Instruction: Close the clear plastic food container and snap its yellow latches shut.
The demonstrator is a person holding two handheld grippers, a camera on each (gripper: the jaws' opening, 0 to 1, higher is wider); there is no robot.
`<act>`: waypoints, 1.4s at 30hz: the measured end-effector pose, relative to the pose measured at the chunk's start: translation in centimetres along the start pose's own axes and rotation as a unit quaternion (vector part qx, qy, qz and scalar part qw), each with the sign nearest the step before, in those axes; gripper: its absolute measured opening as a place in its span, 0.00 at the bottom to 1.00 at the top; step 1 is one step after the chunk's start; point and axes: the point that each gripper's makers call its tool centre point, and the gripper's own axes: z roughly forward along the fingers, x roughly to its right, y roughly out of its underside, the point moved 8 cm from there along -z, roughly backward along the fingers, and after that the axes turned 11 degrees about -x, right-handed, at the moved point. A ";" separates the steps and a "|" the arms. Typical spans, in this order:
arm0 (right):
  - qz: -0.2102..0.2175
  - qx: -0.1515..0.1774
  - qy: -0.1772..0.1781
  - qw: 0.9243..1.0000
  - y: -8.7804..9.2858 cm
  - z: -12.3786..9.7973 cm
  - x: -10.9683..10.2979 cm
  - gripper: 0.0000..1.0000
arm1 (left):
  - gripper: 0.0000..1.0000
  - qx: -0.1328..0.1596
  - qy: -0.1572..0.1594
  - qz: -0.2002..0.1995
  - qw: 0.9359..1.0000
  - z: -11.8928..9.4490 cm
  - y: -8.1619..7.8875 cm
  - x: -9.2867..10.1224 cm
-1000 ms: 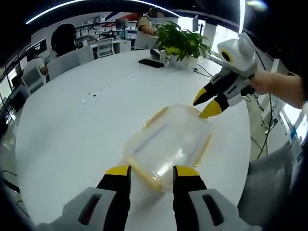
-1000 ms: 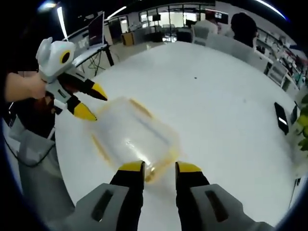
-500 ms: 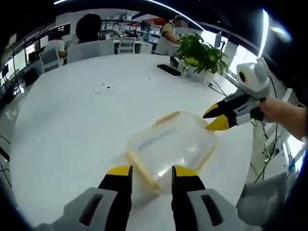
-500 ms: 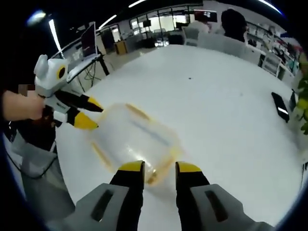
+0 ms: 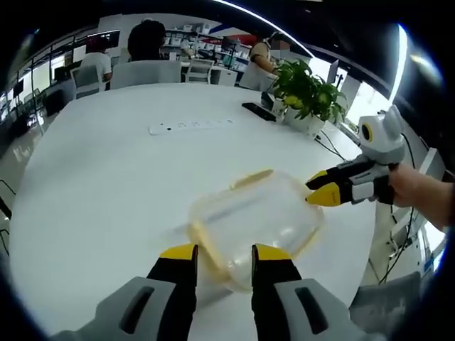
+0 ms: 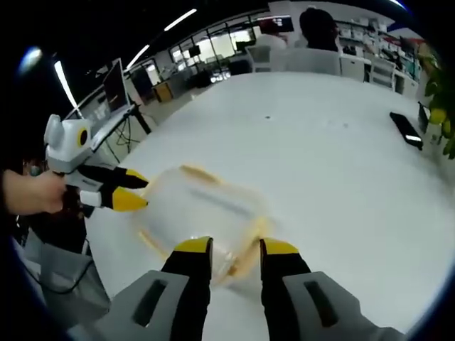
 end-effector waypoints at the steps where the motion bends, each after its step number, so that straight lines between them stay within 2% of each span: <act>1: 0.002 0.001 0.000 1.000 0.0 0.0 0.0 0.26 | 0.22 0.003 -0.001 -0.006 1.000 0.0 0.1 0.0; 6: 0.036 0.018 -0.004 0.999 0.5 0.1 0.1 0.26 | 0.21 0.028 -0.014 -0.042 0.999 0.1 0.7 0.3; 12: 0.047 0.031 -0.004 0.998 0.8 0.2 0.0 0.26 | 0.21 0.037 -0.001 -0.107 0.994 0.4 1.3 0.1; 14: 0.048 0.031 -0.003 0.998 0.8 0.2 0.0 0.26 | 0.21 0.037 -0.002 -0.101 0.994 0.4 1.2 0.1; 25: 0.075 0.032 0.008 0.997 1.0 0.3 -0.4 0.25 | 0.20 0.029 0.015 -0.130 0.991 0.5 1.4 -0.2; 33: 0.090 0.041 0.020 0.995 1.6 0.2 -1.1 0.24 | 0.20 0.012 0.039 -0.123 0.992 0.6 1.1 -0.8; 42: 0.107 0.049 0.027 0.993 1.8 0.2 -1.3 0.23 | 0.19 0.006 0.043 -0.117 0.992 0.5 0.9 -0.8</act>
